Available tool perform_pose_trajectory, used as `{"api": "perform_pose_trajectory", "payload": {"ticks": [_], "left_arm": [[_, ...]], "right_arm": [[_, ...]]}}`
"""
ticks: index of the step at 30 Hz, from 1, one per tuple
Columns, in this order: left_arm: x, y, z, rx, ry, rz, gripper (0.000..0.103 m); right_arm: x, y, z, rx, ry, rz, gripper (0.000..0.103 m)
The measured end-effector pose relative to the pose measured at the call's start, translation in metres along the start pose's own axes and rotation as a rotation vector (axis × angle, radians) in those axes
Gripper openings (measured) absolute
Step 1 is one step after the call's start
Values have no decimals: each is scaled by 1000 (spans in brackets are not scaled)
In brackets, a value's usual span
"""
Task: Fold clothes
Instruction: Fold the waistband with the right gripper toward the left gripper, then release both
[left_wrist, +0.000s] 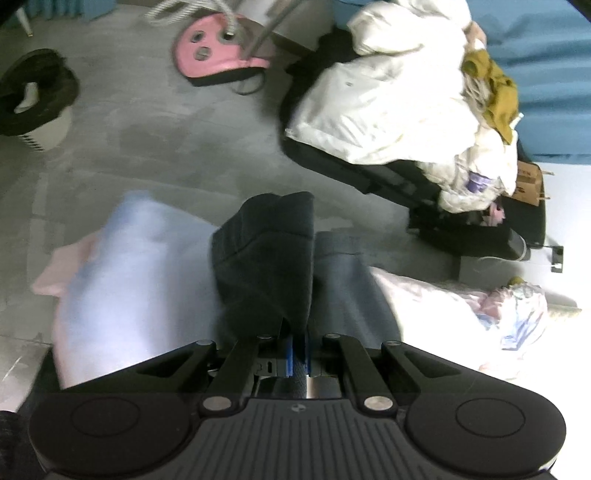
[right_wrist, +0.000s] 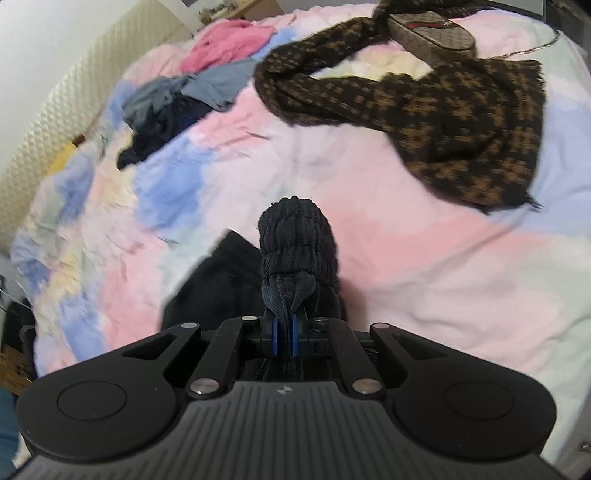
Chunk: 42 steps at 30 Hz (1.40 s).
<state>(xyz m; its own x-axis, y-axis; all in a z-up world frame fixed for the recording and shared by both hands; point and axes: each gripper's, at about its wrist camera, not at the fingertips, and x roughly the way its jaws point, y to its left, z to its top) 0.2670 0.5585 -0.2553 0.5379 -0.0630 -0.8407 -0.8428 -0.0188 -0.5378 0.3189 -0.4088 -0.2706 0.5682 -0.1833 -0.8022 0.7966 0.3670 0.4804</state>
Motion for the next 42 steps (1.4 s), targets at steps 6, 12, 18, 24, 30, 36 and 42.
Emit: {"api": "perform_pose_trajectory", "payload": {"ticks": [6, 12, 18, 24, 30, 36, 42], "left_arm": [[43, -85, 9, 3, 21, -7, 5], [97, -156, 11, 24, 31, 53, 5], [142, -200, 13, 44, 36, 110, 5], [186, -228, 16, 54, 38, 173, 5], [222, -232, 10, 97, 28, 240, 10], [214, -228, 14, 179, -18, 261, 33], [175, -199, 23, 205, -30, 194, 51]], "right_arm": [[21, 45, 25, 32, -25, 53, 7], [60, 93, 40, 25, -18, 61, 7], [102, 133, 49, 24, -13, 47, 7], [146, 159, 54, 6, 14, 13, 7], [185, 186, 51, -108, 60, -46, 11], [195, 207, 45, -251, 101, -107, 23], [180, 214, 37, -345, 103, -94, 36]]}}
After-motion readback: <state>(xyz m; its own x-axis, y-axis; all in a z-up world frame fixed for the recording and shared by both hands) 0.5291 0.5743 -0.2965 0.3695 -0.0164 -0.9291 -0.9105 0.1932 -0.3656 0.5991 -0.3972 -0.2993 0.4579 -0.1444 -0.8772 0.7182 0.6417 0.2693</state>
